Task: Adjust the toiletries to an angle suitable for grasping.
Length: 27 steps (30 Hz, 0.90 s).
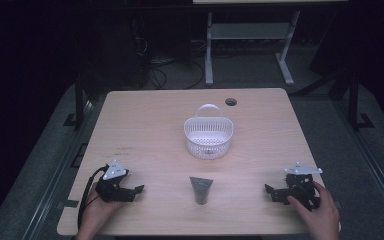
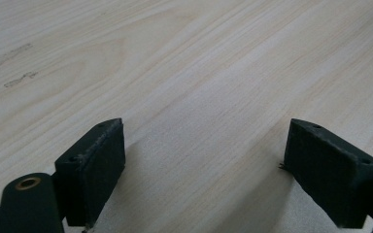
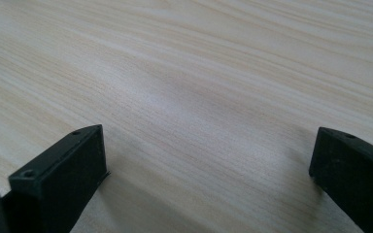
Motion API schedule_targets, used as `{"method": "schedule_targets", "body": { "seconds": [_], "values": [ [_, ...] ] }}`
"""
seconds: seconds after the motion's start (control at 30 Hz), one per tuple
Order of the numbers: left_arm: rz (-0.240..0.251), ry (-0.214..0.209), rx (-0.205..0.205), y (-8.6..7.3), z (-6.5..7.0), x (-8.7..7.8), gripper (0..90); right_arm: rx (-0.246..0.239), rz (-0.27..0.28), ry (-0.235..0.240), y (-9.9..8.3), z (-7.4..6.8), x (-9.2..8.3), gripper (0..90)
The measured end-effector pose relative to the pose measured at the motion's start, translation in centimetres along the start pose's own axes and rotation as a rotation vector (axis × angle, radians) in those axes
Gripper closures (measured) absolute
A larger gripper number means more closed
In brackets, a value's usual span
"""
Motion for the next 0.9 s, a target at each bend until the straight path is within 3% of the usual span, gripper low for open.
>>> {"method": "schedule_targets", "body": {
  "seconds": [0.07,0.33,0.4,0.47,0.6,0.7,0.8,0.9],
  "values": [
    [0.005,-0.016,-0.002,0.1,0.1,-0.1,16.2,0.000,0.000,0.000,0.0,0.0,0.0,0.0],
    [0.009,-0.070,0.001,1.0,1.0,-0.7,37.2,-0.002,0.000,0.000,0.0,0.0,0.0,0.0],
    [0.020,-0.085,-0.005,1.4,1.3,-1.0,48.4,-0.002,0.000,0.000,0.0,0.0,0.0,0.0],
    [0.022,-0.100,-0.001,1.7,1.6,-1.3,51.1,-0.002,0.000,0.000,0.0,0.0,0.0,0.0],
    [0.014,-0.149,-0.008,2.2,2.4,-1.7,68.1,-0.002,0.000,0.000,0.0,0.0,0.0,0.0],
    [0.015,-0.161,-0.002,2.5,2.7,-1.9,73.8,-0.002,0.000,0.000,0.0,0.0,0.0,0.0],
    [0.016,-0.185,0.005,3.0,3.2,-2.2,87.9,-0.002,-0.001,0.000,0.0,0.0,0.0,0.0],
    [0.013,-0.205,-0.001,3.5,3.6,-2.6,89.5,-0.002,0.000,0.000,0.0,0.0,0.0,0.0]
  ]
}}
Point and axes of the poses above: each handheld gripper's, and its own axes: x roughly forward along the jaws, y roughly out of its top, z roughly to its right, the point moved 5 cm from there along x, roughly forward along the jaws, and after that the axes turned 8 degrees about -y, right-handed, at the moved point
